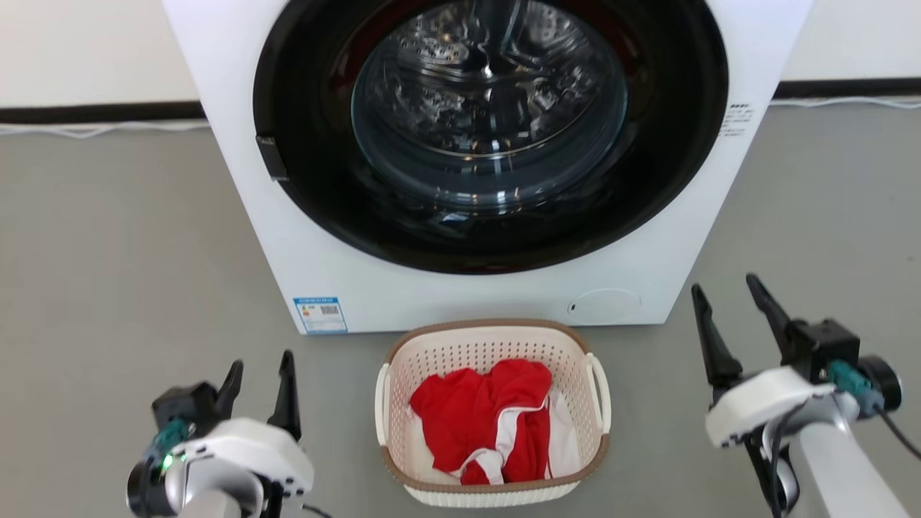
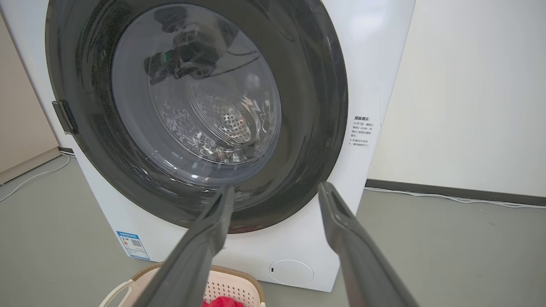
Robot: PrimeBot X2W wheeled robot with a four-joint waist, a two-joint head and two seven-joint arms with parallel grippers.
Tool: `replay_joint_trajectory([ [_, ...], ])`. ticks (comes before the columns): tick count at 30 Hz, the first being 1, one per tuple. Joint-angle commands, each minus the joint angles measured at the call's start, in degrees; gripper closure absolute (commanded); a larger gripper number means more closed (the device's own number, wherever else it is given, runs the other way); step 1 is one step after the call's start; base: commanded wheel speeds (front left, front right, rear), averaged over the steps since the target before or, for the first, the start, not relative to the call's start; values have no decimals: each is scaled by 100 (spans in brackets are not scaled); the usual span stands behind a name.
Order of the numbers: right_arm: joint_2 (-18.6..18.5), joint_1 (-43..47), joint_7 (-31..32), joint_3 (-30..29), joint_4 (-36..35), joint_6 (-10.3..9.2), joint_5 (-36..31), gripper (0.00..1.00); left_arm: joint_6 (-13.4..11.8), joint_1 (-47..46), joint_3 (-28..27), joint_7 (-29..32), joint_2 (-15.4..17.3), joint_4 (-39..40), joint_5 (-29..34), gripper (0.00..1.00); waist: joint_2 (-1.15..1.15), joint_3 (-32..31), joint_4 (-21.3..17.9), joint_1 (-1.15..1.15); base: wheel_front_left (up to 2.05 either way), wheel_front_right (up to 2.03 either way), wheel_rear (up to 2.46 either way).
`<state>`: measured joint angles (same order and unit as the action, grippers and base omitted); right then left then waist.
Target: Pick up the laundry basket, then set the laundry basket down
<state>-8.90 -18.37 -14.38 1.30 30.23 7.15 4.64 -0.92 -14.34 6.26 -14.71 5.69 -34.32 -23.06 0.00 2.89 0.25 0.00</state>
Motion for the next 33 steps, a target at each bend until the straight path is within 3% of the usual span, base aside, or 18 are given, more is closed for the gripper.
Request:
replay_joint_trajectory([
  [1, -36, 107, -62, 100, -237, 34, -31, 0, 44, 35, -236, -29, 120, 241, 79, 0, 0, -108, -55, 0, 0, 0, 0],
  [13, -1, 798, -62, -8, -612, 34, -57, 0, -22, 735, -530, -29, 130, 758, 160, 0, 0, -342, -199, 0, 0, 0, 0],
  [27, 161, 1250, -21, -205, -802, 34, -94, 0, -188, 1108, -594, -29, -20, 1238, 276, 0, 0, -420, -111, 0, 0, 0, 0],
  [28, 213, 1337, 8, -317, -633, 0, -57, 100, -158, 1191, -427, 1, -63, 1090, 224, 100, 0, -421, -111, 0, 0, 0, 0],
  [33, 289, 1452, 71, -337, -404, -6, 59, 100, -143, 1287, -449, 54, -115, 862, 118, 100, 0, -420, -109, 0, 0, 0, 0],
])
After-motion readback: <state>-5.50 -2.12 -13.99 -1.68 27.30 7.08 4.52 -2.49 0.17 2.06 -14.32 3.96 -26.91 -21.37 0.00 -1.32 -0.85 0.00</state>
